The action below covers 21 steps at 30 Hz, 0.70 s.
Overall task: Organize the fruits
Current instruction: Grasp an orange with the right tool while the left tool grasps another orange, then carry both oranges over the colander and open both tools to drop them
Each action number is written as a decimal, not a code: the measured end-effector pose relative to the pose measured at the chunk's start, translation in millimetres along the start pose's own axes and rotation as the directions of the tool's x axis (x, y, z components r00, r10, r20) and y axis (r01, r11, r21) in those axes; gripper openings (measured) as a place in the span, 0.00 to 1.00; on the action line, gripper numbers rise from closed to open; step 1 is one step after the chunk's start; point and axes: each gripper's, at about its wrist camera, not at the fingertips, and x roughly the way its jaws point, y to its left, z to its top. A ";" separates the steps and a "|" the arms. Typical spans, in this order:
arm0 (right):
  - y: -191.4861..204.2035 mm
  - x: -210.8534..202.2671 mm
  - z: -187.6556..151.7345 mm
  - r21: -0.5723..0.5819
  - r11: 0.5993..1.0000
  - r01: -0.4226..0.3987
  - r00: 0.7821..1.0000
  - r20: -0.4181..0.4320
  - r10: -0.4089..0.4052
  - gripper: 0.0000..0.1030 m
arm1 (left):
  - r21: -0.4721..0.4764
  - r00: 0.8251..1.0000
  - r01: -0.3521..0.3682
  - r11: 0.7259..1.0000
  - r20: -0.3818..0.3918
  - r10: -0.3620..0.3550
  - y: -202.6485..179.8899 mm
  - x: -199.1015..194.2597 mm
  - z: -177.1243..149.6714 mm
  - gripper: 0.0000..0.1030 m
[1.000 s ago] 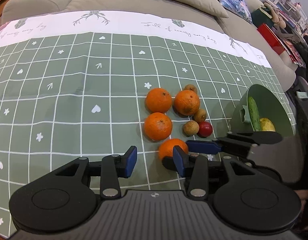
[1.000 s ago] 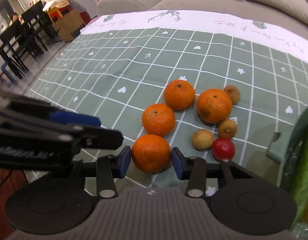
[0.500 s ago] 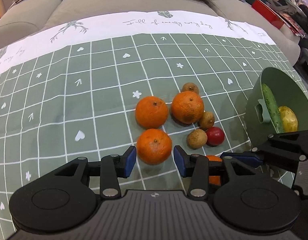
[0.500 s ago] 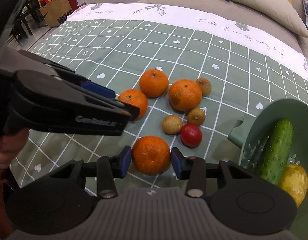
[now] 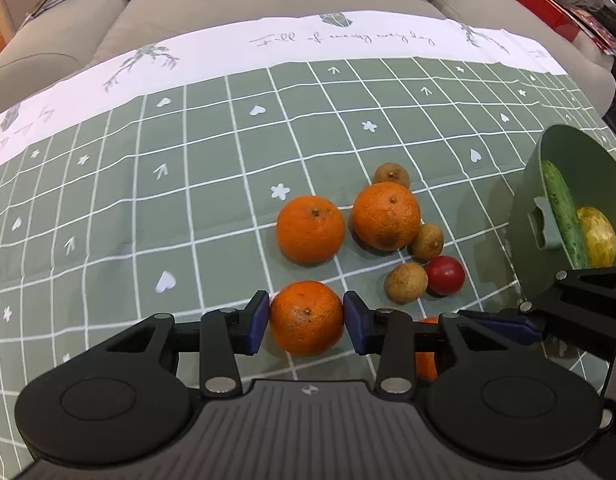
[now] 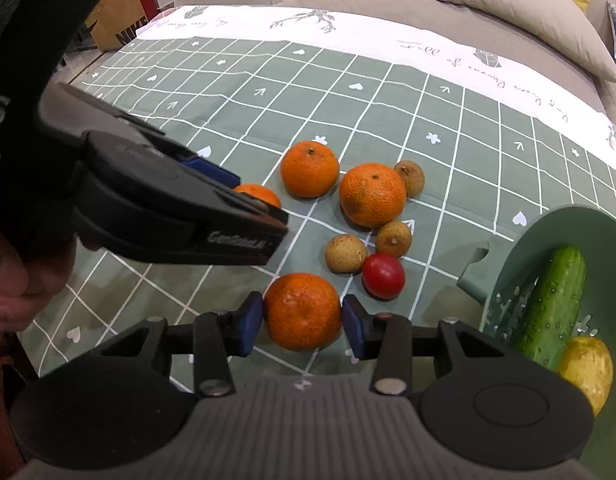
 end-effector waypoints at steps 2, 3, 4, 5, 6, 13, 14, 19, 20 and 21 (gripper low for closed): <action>1.8 -7.7 -1.2 -0.006 1.000 -0.011 1.000 0.015 0.011 0.38 | -0.022 1.000 0.006 1.000 0.011 -0.006 2.2 -9.4 -3.7 0.43; 2.9 -11.7 -1.5 -0.011 1.000 -0.016 1.000 0.022 0.017 0.38 | -0.036 1.000 0.010 0.999 0.018 -0.009 3.5 -15.0 -5.2 0.43; 4.1 -15.9 -1.8 -0.016 1.000 -0.021 0.999 0.029 0.022 0.38 | -0.051 1.000 0.015 0.999 0.026 -0.013 4.9 -21.2 -7.1 0.43; 5.2 -20.8 -2.3 -0.021 0.999 -0.025 0.999 0.037 0.026 0.38 | -0.064 0.999 0.020 0.998 0.034 -0.018 6.1 -27.4 -8.6 0.43; 5.9 -25.3 -3.1 -0.025 0.999 -0.029 0.999 0.046 0.030 0.38 | -0.072 0.999 0.026 0.997 0.043 -0.023 6.2 -33.1 -9.9 0.43; 3.7 -64.8 -9.8 -0.027 0.999 -0.032 0.993 0.113 0.034 0.38 | -0.108 0.993 0.060 0.992 0.107 -0.048 -0.6 -76.0 -14.0 0.43; 1.8 -71.0 -11.5 -0.022 0.999 -0.031 0.992 0.124 0.034 0.38 | -0.105 0.992 0.061 0.993 0.117 -0.049 -3.4 -81.3 -14.4 0.43; -10.1 -99.3 -19.1 0.007 1.000 -0.020 0.984 0.178 0.018 0.37 | -0.083 0.984 0.085 0.993 0.161 -0.071 -18.2 -102.2 -13.2 0.43; -13.0 -105.1 -20.9 0.015 1.000 -0.018 0.982 0.189 0.015 0.37 | -0.081 0.983 0.093 0.992 0.167 -0.078 -21.2 -104.9 -12.2 0.43; -16.2 -110.5 -22.7 0.023 1.000 -0.015 0.980 0.199 0.010 0.37 | -0.078 0.981 0.101 0.992 0.172 -0.087 -24.9 -108.1 -10.8 0.43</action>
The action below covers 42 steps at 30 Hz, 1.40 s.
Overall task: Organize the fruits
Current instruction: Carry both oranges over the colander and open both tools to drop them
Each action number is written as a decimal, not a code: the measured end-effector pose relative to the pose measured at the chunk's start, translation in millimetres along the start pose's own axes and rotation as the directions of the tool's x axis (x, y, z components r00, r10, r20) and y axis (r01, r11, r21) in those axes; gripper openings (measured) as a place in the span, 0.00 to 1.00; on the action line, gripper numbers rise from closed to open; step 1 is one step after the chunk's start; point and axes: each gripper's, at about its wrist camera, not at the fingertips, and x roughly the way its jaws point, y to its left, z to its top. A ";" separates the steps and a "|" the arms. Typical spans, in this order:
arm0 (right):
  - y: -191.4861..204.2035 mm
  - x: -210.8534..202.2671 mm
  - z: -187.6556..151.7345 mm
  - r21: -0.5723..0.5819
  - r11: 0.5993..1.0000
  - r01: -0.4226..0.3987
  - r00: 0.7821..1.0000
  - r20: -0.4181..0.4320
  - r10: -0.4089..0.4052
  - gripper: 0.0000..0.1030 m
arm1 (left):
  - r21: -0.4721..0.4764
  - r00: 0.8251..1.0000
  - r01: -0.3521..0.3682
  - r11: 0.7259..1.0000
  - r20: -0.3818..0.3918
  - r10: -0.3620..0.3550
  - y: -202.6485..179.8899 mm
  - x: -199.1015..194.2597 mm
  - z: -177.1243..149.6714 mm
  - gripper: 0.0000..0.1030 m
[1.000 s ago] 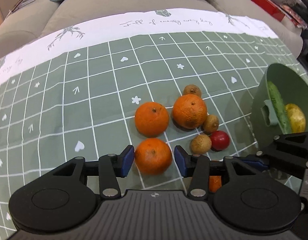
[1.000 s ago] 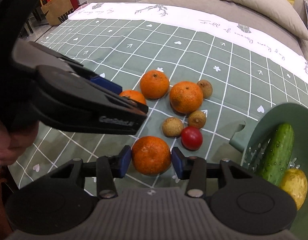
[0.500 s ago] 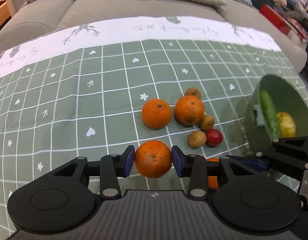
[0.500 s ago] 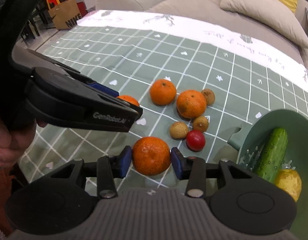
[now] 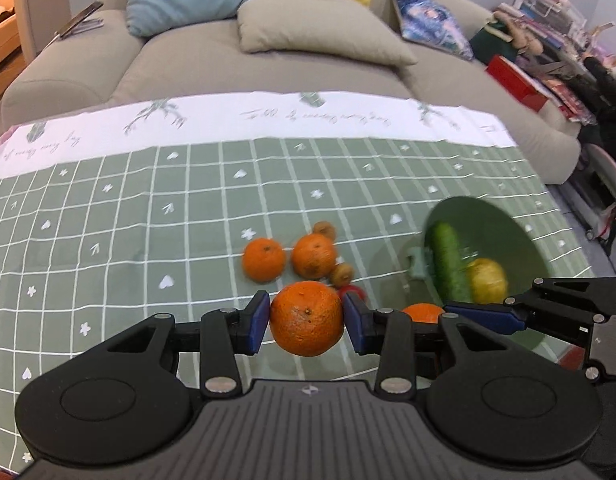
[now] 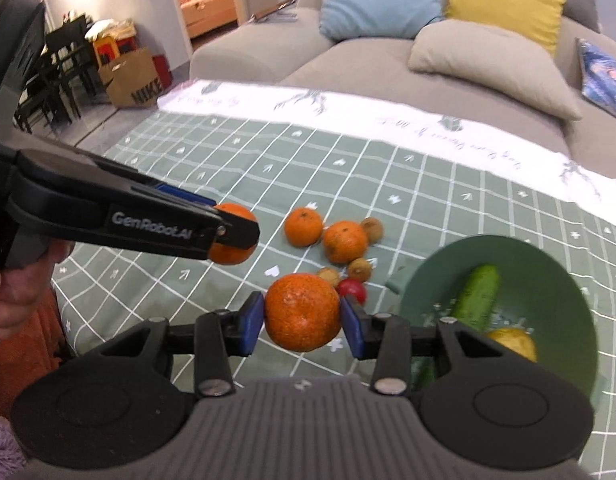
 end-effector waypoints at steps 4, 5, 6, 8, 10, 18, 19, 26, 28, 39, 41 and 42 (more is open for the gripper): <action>-13.2 -20.0 -4.6 0.014 0.999 0.041 0.999 0.030 -0.041 0.37 | 0.039 0.999 0.029 0.999 0.012 -0.030 -18.4 -5.3 4.2 0.43; -18.0 -23.5 -6.1 0.019 0.998 0.053 0.998 0.034 -0.054 0.37 | 0.054 0.999 0.036 0.998 0.012 -0.037 -24.3 -5.7 5.6 0.43; -22.7 -26.4 -7.3 0.023 0.998 0.065 0.997 0.035 -0.066 0.37 | 0.069 0.999 0.045 0.997 0.013 -0.046 -29.9 -5.7 7.1 0.43; -34.3 -30.9 -9.2 0.034 0.995 0.095 0.995 0.035 -0.096 0.37 | 0.097 0.998 0.063 0.993 0.011 -0.064 -42.0 -5.4 10.0 0.43; -46.9 -33.4 -11.3 0.051 0.991 0.123 0.992 0.032 -0.125 0.37 | 0.124 0.997 0.079 0.989 0.004 -0.080 -53.2 -2.3 13.1 0.43; -94.4 -36.4 -17.9 0.082 0.978 0.193 0.981 -0.008 -0.193 0.37 | 0.193 0.986 0.163 0.968 -0.058 -0.154 -94.7 22.4 20.8 0.43; -99.7 -35.1 -18.9 0.079 0.977 0.200 0.980 -0.016 -0.199 0.37 | 0.197 0.985 0.171 0.965 -0.071 -0.160 -97.9 27.3 21.2 0.43; -127.1 -18.1 -20.0 0.061 0.977 0.207 0.977 -0.060 -0.203 0.37 | 0.268 0.981 0.171 0.948 -0.132 -0.140 -117.0 57.1 23.6 0.43; -129.8 -12.2 -20.1 0.049 0.977 0.206 0.977 -0.070 -0.203 0.37 | 0.281 0.981 0.166 0.945 -0.141 -0.130 -118.7 61.9 24.0 0.43; -138.0 11.0 -9.5 -0.004 0.980 0.199 0.977 -0.078 -0.199 0.37 | 0.267 0.972 0.161 0.950 -0.208 -0.106 -115.9 99.4 31.7 0.43; -139.9 14.0 -6.3 -0.012 0.979 0.202 0.976 -0.079 -0.203 0.37 | 0.242 0.968 0.175 0.954 -0.218 -0.122 -112.3 104.1 33.4 0.43; -141.7 15.1 -4.8 -0.008 0.980 0.199 0.977 -0.080 -0.199 0.37 | 0.236 0.967 0.179 0.955 -0.222 -0.127 -111.8 106.1 34.6 0.43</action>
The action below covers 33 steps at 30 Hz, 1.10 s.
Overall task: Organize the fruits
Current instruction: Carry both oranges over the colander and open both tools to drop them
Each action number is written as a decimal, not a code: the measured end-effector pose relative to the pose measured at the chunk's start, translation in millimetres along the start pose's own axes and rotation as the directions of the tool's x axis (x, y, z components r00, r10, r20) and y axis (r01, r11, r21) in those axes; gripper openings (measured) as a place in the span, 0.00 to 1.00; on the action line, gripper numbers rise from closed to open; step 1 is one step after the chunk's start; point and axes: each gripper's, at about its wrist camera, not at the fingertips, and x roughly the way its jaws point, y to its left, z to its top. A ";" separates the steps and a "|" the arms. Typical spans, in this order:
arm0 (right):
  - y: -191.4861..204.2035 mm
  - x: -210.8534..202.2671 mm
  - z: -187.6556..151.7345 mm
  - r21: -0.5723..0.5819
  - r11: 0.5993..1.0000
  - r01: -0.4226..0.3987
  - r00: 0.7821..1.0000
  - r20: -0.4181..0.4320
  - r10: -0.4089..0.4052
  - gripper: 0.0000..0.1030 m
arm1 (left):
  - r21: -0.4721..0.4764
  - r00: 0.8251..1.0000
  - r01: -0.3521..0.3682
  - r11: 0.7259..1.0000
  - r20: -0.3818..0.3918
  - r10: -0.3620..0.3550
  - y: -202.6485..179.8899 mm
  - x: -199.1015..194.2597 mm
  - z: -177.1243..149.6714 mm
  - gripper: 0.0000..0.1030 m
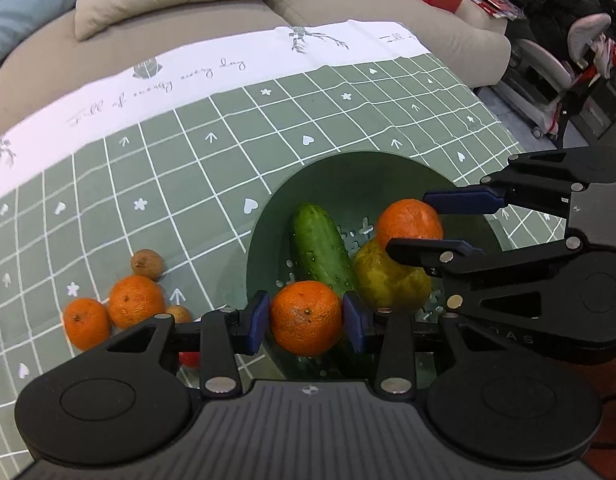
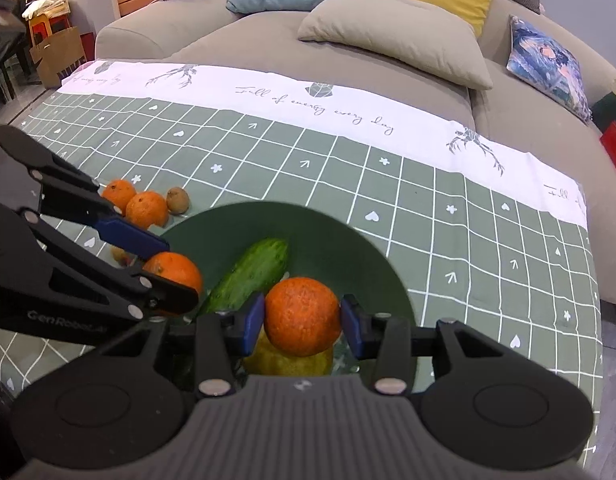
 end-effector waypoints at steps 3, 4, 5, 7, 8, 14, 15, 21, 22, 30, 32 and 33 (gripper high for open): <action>-4.3 4.1 4.0 0.010 1.000 -0.009 1.000 -0.002 0.009 0.37 | -0.003 1.000 0.004 1.000 -0.010 -0.004 0.4 5.4 2.3 0.43; -5.2 5.7 5.3 0.011 1.000 -0.008 1.000 -0.002 0.008 0.37 | -0.004 1.000 0.003 1.000 -0.014 -0.003 -0.1 7.0 2.3 0.43; -6.2 6.9 6.4 0.013 1.000 -0.008 1.000 -0.003 0.008 0.37 | -0.003 1.000 0.002 1.000 -0.015 -0.002 -0.1 8.4 2.9 0.44; -9.1 9.8 8.6 0.024 1.000 -0.013 1.000 -0.004 0.013 0.37 | -0.005 1.000 0.002 1.000 -0.015 -0.002 0.4 10.1 4.8 0.44; -10.5 11.2 9.5 0.033 0.999 -0.017 1.000 -0.004 0.018 0.37 | -0.006 1.000 0.002 1.000 -0.012 -0.003 0.4 9.9 5.7 0.44; -24.4 23.2 18.2 0.117 0.992 -0.056 0.998 -0.016 0.058 0.38 | -0.027 1.000 0.003 1.000 -0.001 -0.003 4.8 12.7 10.8 0.50; -25.0 25.0 19.6 0.121 0.991 -0.059 0.998 -0.019 0.062 0.38 | -0.027 1.000 0.004 1.000 -0.002 -0.004 4.9 12.8 11.4 0.50; -33.4 33.3 25.0 0.177 0.981 -0.079 0.995 -0.039 0.087 0.39 | -0.032 1.000 -0.002 0.999 -0.010 0.002 3.4 12.3 13.8 0.50; -34.3 33.9 25.5 0.187 0.979 -0.080 0.995 -0.042 0.089 0.39 | -0.031 1.000 -0.001 1.000 -0.009 0.000 3.1 11.6 13.5 0.51; -33.7 33.2 23.8 0.221 0.971 -0.089 0.993 -0.060 0.104 0.40 | -0.012 1.000 0.010 1.000 -0.001 -0.010 0.7 3.2 9.2 0.58; -31.3 30.0 23.6 0.215 0.973 -0.082 0.994 -0.060 0.097 0.40 | -0.008 1.000 0.007 1.000 0.008 -0.007 0.3 -1.7 7.8 0.58; -29.8 27.9 23.8 0.209 0.975 -0.079 0.994 -0.059 0.093 0.40 | -0.007 1.000 0.006 1.000 0.013 -0.006 0.2 -4.4 6.7 0.58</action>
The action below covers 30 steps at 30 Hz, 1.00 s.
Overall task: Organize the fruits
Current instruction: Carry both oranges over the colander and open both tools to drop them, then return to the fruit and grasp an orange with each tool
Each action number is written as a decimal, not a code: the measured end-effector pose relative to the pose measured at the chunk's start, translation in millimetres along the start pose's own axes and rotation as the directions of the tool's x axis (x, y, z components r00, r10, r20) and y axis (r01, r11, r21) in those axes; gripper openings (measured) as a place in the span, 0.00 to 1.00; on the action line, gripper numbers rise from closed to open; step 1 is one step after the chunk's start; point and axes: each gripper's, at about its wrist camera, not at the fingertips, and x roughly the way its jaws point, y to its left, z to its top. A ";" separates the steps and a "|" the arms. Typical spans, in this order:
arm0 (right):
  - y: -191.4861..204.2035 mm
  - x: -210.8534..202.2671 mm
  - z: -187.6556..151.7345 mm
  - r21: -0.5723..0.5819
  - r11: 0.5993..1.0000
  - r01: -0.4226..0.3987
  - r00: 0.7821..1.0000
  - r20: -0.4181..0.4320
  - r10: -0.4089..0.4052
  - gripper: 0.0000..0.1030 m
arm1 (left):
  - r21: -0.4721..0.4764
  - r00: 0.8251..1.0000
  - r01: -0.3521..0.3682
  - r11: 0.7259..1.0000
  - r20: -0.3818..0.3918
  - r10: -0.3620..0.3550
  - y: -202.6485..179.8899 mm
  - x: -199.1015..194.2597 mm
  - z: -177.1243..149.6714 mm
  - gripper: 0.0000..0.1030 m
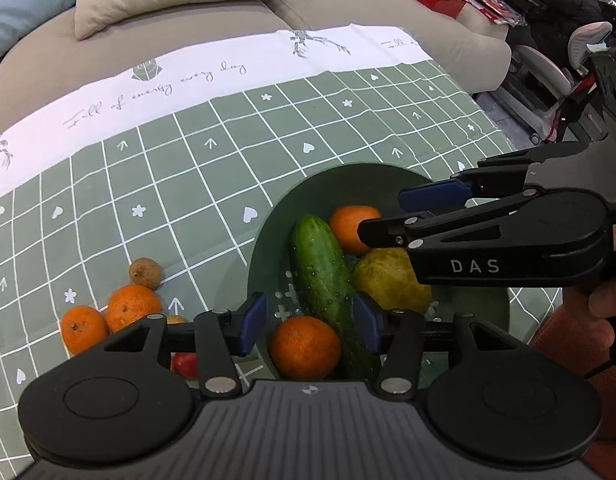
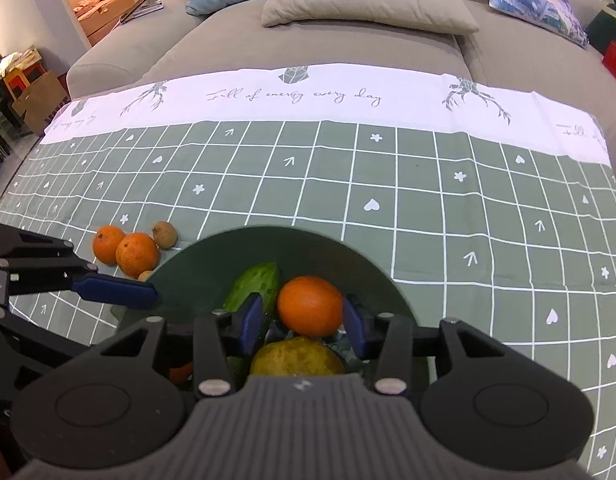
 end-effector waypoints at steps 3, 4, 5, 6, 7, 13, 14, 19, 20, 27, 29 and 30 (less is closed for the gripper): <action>4.3 -7.8 -0.2 -0.014 1.000 0.006 1.000 0.010 -0.005 0.45 | -0.001 1.000 -0.002 1.000 0.022 0.002 0.7 -11.3 -3.1 0.58; 6.0 -10.9 -0.4 -0.018 1.000 0.010 1.000 0.014 -0.009 0.47 | -0.004 1.000 -0.002 1.000 0.029 0.002 1.5 -15.5 -4.5 0.58; 7.6 -14.3 -0.4 -0.022 1.000 0.012 1.000 0.019 -0.012 0.47 | -0.008 0.999 -0.001 1.000 0.035 0.001 2.5 -19.1 -5.6 0.58; 9.5 -17.5 -0.7 -0.026 1.000 0.012 1.000 0.024 -0.012 0.47 | -0.012 0.999 -0.001 1.000 0.041 0.001 3.7 -23.3 -7.1 0.58; 11.0 -19.7 -0.5 -0.029 0.999 0.013 1.000 0.026 -0.012 0.47 | -0.016 0.999 0.000 1.000 0.048 0.001 4.8 -26.7 -8.0 0.58; 25.2 -36.1 -4.1 -0.052 0.998 0.018 0.999 0.045 -0.016 0.47 | -0.029 0.994 -0.043 0.999 0.098 0.045 11.6 -50.0 -17.2 0.58; 28.6 -38.7 -5.5 -0.053 0.998 0.017 0.999 0.049 -0.015 0.47 | -0.034 0.992 -0.055 0.998 0.111 0.059 14.0 -54.8 -19.8 0.58; 52.9 -47.1 -15.8 -0.058 0.998 0.010 0.998 0.069 -0.006 0.48 | -0.051 0.980 -0.111 0.992 0.162 0.118 23.8 -75.1 -34.3 0.58; 59.2 -48.0 -18.7 -0.059 0.998 0.005 0.997 0.074 -0.001 0.48 | -0.055 0.976 -0.124 0.991 0.172 0.132 27.4 -78.8 -38.2 0.58; 105.2 -47.7 -36.4 -0.094 0.995 -0.020 0.991 0.128 0.032 0.47 | -0.106 0.965 -0.155 0.982 0.199 0.173 52.4 -94.2 -64.4 0.58; 117.8 -45.5 -40.3 -0.115 0.993 -0.028 0.990 0.137 0.044 0.47 | -0.125 0.966 -0.151 0.981 0.191 0.173 60.1 -95.1 -71.9 0.58; 123.7 -44.1 -41.6 -0.131 0.991 -0.031 0.989 0.139 0.049 0.47 | -0.132 0.968 -0.149 0.980 0.186 0.172 64.3 -95.2 -75.4 0.58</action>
